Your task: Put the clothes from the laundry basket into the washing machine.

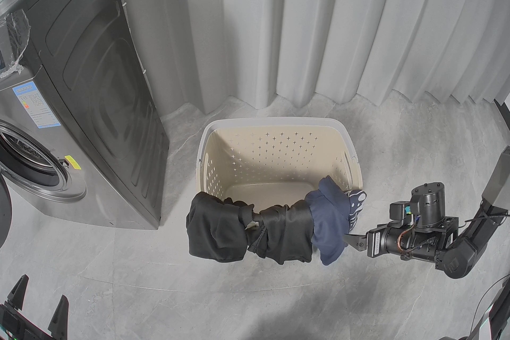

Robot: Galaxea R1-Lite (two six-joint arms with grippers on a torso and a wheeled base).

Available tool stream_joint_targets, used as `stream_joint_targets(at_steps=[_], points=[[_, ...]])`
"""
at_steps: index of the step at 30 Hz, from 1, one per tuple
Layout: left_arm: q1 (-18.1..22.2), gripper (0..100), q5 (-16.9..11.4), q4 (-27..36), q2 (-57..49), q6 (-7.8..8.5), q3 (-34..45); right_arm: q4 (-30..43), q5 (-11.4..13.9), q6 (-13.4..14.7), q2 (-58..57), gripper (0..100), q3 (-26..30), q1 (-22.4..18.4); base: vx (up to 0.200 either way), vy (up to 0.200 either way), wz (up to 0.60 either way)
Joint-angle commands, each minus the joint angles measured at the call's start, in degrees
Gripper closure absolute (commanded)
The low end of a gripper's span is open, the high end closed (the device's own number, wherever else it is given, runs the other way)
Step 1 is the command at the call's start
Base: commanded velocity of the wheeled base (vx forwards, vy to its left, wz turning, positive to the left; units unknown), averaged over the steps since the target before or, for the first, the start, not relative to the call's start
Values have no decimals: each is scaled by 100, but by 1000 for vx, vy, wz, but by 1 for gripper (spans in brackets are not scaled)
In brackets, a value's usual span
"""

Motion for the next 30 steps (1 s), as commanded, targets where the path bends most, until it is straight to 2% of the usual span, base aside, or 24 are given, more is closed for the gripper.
stream_joint_targets(at_steps=[1, 30], points=[[1, 0, 0, -1, -68, -3, 101, -88, 11, 8, 349, 0, -105, 83, 0, 0, 0], [1, 0, 0, -1, -68, -3, 101, -466, 2, 26, 1351, 0, -1037, 30, 0, 0, 0]])
